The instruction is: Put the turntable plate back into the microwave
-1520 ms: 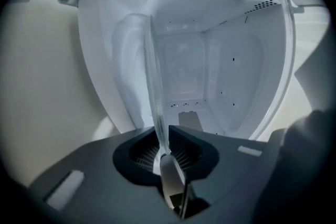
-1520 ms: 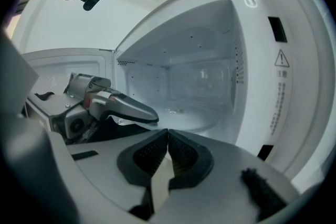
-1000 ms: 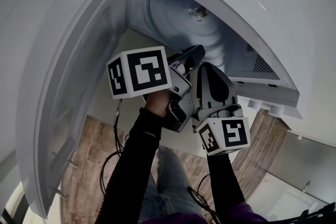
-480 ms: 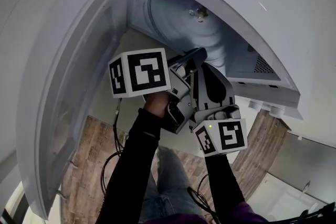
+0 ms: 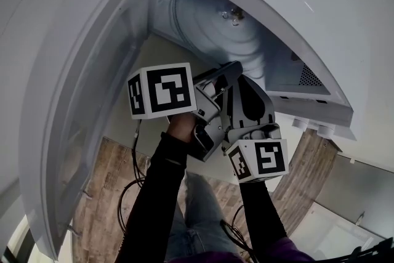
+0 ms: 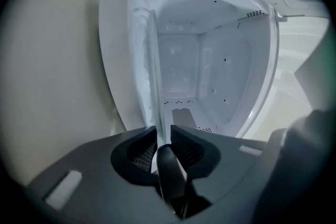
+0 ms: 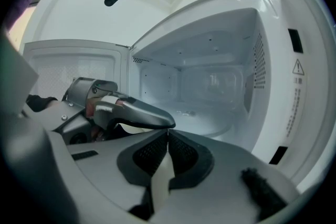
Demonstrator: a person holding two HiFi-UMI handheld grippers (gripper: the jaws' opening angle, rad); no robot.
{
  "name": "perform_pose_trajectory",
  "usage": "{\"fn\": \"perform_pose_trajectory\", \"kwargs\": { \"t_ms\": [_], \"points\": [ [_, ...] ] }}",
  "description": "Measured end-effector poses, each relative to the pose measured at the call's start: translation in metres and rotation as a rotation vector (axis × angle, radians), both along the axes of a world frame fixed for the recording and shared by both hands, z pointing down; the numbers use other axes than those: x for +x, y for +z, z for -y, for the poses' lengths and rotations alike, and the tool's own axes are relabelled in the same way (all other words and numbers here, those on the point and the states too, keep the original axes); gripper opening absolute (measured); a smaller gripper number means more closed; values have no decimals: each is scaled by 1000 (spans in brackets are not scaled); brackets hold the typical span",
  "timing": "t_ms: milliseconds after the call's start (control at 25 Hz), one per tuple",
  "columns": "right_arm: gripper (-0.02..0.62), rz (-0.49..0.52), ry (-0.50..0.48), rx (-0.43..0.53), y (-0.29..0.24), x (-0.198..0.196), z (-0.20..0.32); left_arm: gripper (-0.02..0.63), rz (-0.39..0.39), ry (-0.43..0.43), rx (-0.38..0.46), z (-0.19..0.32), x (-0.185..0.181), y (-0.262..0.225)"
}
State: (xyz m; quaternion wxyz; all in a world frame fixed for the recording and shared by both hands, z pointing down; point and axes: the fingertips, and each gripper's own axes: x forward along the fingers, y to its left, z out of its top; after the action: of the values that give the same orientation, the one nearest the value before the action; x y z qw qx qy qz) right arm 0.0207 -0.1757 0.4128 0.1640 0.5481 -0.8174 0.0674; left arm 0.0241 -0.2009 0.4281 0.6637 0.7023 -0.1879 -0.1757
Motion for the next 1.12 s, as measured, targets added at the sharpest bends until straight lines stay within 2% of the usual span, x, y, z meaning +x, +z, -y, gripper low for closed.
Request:
{"fn": "perform_pose_trajectory", "kwargs": {
  "t_ms": [160, 240, 360, 480, 720, 920, 1120],
  "points": [
    [11, -13, 24, -6, 5, 3, 0, 69, 8, 25, -30, -4, 0, 3],
    [11, 7, 72, -22, 10, 13, 3, 102, 14, 33, -45, -8, -2, 6],
    [11, 29, 116, -31, 12, 24, 7, 103, 9, 14, -53, -10, -5, 12],
    [11, 18, 114, -22, 9, 25, 10, 103, 5, -3, -63, -10, -9, 15],
    [11, 14, 123, -16, 7, 27, 13, 98, 68, -48, -34, -13, -18, 14],
    [11, 10, 123, -25, 6, 29, 8, 6, 181, -107, 36, -16, -25, 15],
    [11, 21, 123, -19, -6, 30, 3, 5, 262, -201, 80, -22, -37, 10]
  ]
}}
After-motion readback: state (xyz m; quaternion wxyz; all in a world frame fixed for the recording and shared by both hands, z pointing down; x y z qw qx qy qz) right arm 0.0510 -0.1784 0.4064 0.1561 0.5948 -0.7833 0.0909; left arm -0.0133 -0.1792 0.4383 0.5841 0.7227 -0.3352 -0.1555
